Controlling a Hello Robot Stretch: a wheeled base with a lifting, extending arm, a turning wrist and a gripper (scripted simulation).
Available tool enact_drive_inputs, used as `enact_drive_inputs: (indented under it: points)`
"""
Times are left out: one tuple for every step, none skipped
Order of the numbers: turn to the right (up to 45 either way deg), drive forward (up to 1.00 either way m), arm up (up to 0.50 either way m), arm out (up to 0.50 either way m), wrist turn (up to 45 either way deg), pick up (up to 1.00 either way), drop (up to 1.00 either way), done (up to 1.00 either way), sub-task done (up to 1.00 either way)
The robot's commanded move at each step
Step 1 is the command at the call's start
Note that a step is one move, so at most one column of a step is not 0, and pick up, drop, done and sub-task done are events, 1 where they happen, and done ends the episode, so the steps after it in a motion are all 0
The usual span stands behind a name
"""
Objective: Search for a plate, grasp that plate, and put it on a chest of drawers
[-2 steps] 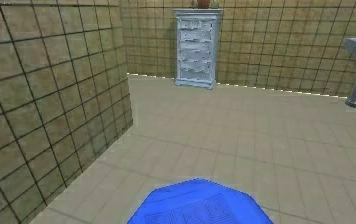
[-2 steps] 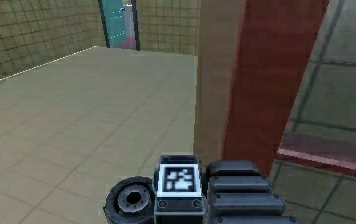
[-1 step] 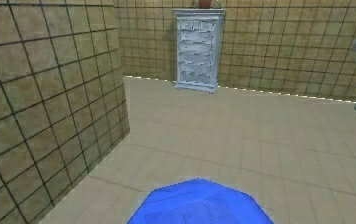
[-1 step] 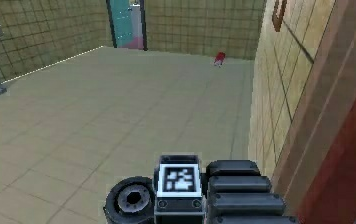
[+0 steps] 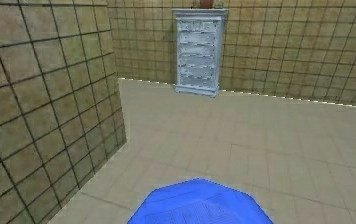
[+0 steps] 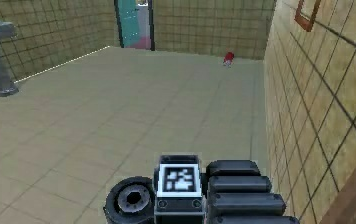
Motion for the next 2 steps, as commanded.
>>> enact_drive_inputs:
  points:
    - [45.0, 0.00, 0.00, 0.00, 0.0, 0.00, 0.00, 0.00, 0.00]
    - [30.0, 0.00, 0.00, 0.00, 0.0, 0.00, 0.00, 0.00, 0.00]
